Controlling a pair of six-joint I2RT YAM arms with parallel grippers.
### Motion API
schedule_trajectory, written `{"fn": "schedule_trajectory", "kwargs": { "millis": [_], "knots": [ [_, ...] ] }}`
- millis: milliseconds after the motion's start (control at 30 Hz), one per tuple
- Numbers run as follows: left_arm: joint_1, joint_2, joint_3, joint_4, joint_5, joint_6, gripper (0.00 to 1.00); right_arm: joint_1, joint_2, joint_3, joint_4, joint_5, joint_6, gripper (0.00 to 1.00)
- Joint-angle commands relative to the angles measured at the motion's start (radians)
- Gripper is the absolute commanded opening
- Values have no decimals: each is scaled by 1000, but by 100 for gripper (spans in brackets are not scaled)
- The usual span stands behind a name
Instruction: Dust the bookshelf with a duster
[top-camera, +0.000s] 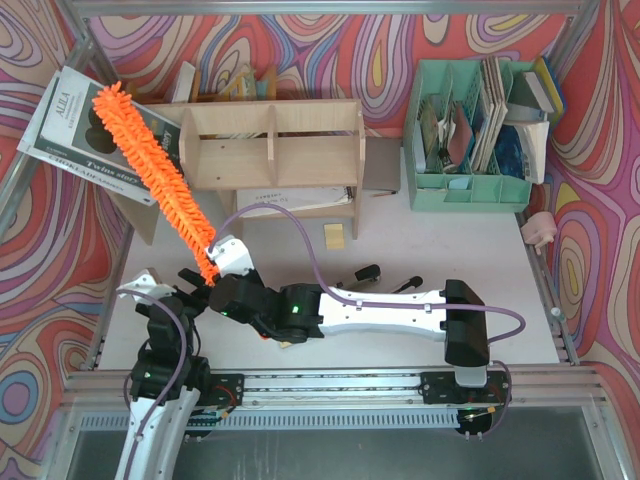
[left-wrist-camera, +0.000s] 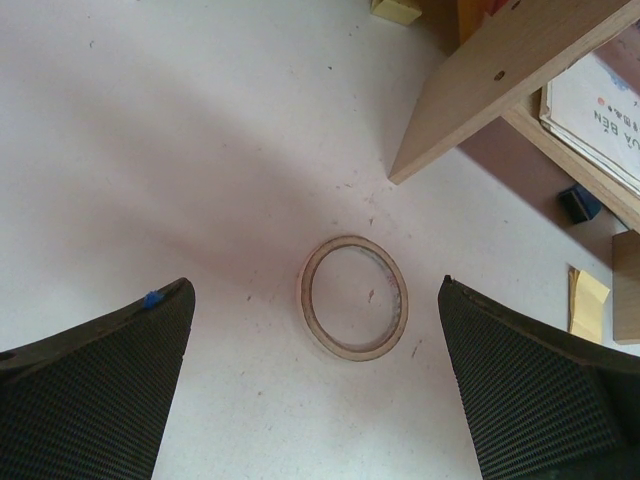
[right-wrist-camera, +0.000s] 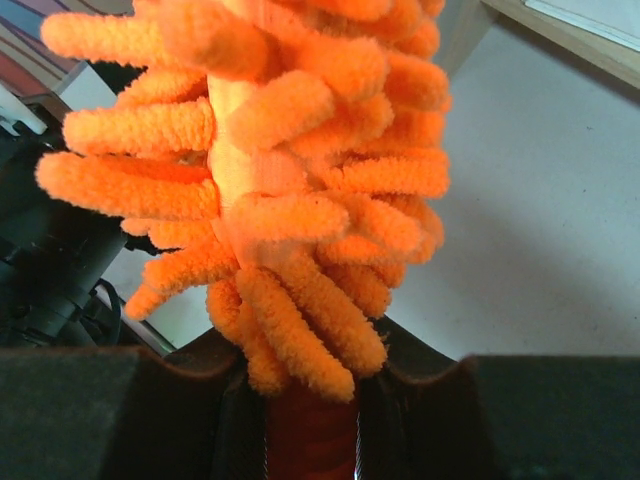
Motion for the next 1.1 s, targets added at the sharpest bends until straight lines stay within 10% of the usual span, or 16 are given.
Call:
{"fn": "schedule_trajectory", "kwargs": {
  "millis": [0,1067],
  "knots": [
    [5,17,-16,22,6,18,98,-2,15,44,40,-8,-22,0],
    [5,15,-16,21,4,16,99,5,50,97,23,-3,33,0]
  ]
}}
